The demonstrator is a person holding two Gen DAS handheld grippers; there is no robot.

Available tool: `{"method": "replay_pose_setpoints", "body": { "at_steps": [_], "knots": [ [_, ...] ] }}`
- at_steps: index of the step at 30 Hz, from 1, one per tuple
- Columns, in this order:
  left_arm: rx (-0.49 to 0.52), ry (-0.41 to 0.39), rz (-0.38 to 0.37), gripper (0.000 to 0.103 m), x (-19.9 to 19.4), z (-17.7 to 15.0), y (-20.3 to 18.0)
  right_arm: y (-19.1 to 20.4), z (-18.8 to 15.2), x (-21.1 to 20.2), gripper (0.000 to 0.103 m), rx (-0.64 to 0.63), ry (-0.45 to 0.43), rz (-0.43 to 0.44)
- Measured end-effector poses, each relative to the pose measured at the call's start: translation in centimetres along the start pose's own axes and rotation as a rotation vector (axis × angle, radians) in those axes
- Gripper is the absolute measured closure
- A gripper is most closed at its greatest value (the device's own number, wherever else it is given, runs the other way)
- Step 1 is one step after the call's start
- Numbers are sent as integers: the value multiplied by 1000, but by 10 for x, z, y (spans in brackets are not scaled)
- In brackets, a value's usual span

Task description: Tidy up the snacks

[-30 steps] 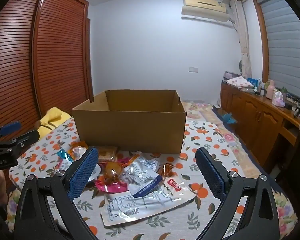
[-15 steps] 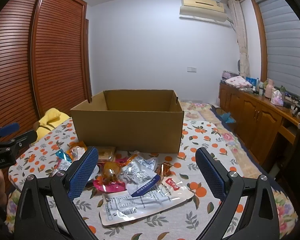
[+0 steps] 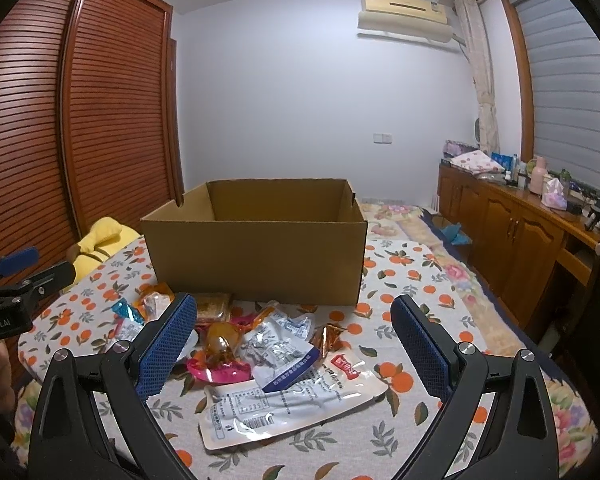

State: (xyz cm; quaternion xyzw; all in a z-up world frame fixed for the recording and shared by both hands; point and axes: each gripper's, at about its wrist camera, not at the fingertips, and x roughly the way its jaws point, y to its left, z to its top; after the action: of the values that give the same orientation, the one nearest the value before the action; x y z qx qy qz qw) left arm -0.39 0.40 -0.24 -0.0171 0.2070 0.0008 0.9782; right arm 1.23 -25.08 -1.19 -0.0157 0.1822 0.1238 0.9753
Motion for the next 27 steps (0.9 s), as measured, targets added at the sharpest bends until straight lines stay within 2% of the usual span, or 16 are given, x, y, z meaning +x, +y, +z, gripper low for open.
{"method": "replay_pose_setpoints", "body": {
  "at_steps": [27],
  "knots": [
    [1, 2, -3, 6, 1, -2, -1, 0, -1, 0, 3, 0, 3, 2]
  ]
}}
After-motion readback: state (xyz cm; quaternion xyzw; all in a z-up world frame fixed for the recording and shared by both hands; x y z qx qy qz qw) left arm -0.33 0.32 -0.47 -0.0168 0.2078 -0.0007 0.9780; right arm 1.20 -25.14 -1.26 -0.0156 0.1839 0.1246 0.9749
